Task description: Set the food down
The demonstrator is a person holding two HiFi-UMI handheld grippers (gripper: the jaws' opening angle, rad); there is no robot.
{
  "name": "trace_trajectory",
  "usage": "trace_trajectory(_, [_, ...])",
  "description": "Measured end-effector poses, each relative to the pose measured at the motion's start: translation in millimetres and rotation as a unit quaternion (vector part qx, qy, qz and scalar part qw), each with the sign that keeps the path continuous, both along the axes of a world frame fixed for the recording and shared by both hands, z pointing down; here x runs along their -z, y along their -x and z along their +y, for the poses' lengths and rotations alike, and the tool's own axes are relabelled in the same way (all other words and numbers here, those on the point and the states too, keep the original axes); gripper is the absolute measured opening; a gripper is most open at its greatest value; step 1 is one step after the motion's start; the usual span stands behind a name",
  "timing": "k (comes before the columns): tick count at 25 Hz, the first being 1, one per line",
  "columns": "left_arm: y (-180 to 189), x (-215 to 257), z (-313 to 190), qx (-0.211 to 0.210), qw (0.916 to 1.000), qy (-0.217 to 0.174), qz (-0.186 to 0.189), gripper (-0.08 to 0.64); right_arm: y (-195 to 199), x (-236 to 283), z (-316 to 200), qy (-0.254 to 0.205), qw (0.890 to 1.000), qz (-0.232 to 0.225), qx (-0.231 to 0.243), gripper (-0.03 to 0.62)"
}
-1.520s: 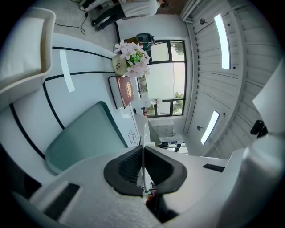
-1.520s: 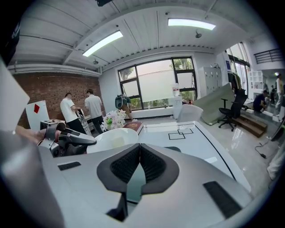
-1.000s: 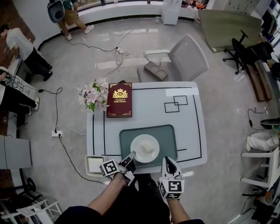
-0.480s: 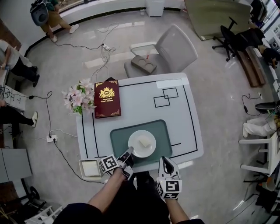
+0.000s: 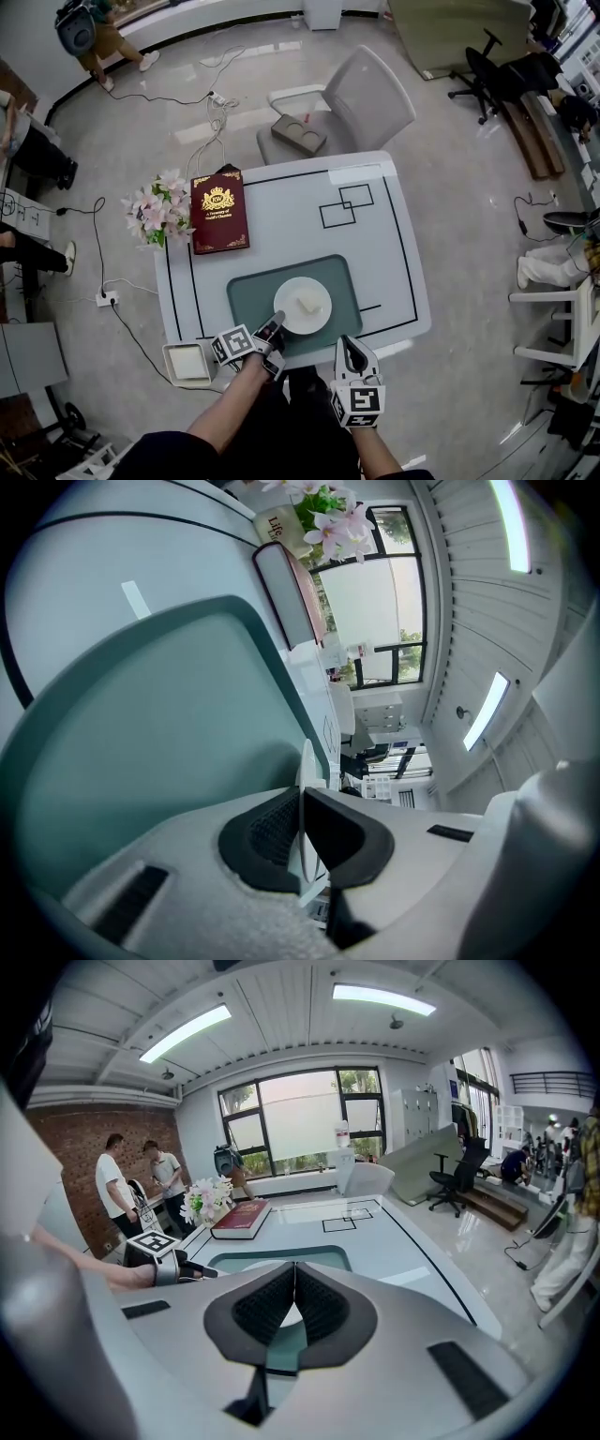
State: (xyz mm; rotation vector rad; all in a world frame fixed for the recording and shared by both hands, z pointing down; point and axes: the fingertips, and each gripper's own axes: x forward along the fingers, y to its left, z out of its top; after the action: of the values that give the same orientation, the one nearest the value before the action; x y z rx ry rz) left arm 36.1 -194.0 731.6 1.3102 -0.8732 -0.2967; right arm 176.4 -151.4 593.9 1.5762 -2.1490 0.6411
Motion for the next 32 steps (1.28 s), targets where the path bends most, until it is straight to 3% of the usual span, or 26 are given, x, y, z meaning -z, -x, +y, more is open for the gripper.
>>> trace_trajectory(8, [-0.8, -7.0, -0.4, 0.001, 0.9995, 0.011, -0.029, 0.015, -6.4, -1.5, -2.7, 0.002, 1.000, -0.002, -0.004, 0.009])
trace_trajectory(19, [0.2, -5.0, -4.9, -0.044, 0.9912, -0.010, -0.124, 0.017, -6.3, -2.6, -0.8, 0.003, 1.000, -0.008, -0.005, 0.009])
trace_trajectory(24, [-0.2, -2.4, -4.6, -0.083, 0.9784, -0.032, -0.187, 0.023, -6.2, -4.3, 0.9, 0.004, 1.000, -0.011, -0.004, 0.009])
trace_trajectory(28, [1.8, -7.3, -2.0, -0.127, 0.9594, -0.042, -0.248, 0.037, -5.2, -4.8, 0.8, 0.004, 1.000, -0.012, -0.004, 0.009])
trace_trajectory(32, [-0.4, -11.0, 3.1, -0.157, 0.9474, -0.045, -0.275, 0.051, -4.2, -6.3, 2.9, 0.003, 1.000, -0.013, -0.001, 0.009])
